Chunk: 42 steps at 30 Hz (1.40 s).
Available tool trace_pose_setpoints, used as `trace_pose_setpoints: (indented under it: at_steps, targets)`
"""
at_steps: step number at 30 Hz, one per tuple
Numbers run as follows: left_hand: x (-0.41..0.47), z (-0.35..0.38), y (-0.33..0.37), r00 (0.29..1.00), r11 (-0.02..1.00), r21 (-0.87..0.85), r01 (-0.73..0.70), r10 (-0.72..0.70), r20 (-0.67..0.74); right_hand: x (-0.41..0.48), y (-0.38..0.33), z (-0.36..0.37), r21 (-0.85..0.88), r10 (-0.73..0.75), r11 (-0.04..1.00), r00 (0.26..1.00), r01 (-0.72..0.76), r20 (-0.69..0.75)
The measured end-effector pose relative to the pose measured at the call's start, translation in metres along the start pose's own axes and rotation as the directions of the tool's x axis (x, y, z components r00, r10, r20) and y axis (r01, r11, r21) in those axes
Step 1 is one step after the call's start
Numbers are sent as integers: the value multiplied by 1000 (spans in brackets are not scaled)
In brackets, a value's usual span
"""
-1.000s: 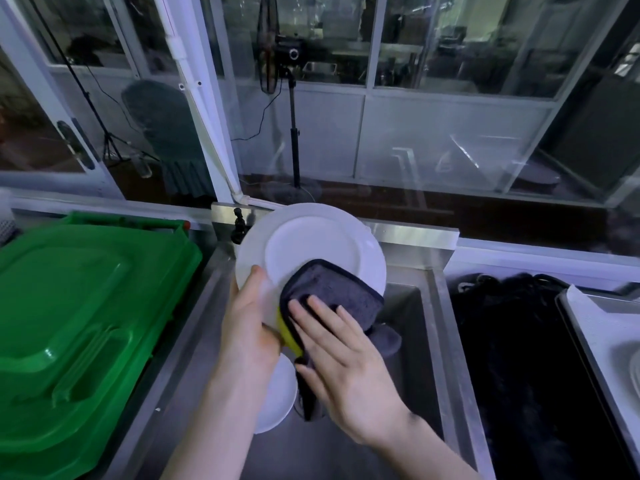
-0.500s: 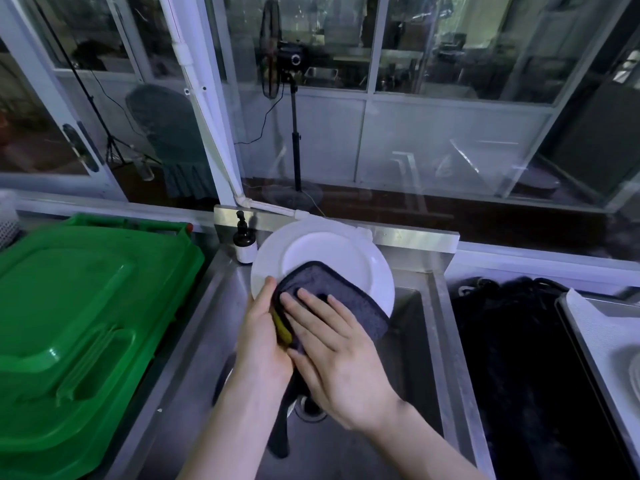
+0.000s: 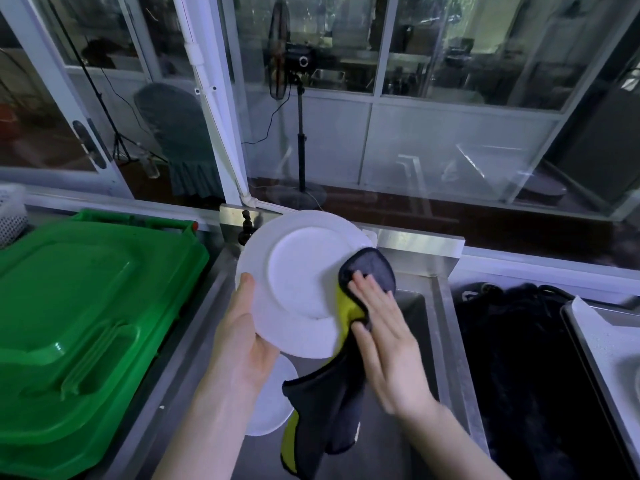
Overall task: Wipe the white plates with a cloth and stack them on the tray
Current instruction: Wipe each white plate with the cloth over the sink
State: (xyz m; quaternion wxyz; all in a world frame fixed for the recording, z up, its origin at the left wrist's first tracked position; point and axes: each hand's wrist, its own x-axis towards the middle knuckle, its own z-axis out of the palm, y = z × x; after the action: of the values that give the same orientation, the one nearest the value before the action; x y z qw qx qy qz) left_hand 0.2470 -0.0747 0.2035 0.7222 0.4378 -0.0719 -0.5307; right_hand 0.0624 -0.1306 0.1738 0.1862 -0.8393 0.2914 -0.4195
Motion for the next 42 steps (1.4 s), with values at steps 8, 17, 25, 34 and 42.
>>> trace_pose_setpoints:
  at_steps: [8,17,25,34,42]
  targets:
    - [-13,5,-6,991,972,235,-9,-23,132,79,-7,-29,90,138,983,968,-159,211]
    - [-11,10,-1,993,973,227,-33,7,114,77,-1,-34,70,146,985,982,-155,122]
    - [-6,16,4,998,997,74,39,-42,41,-2,-16,-12,-82,-15,996,980,32,201]
    - [-6,14,4,996,1000,15,-17,16,91,44,-15,-1,-187,111,978,987,-88,114]
    - [-13,20,-1,994,994,-5,105,-105,7,16,-37,16,-147,-117,977,962,156,246]
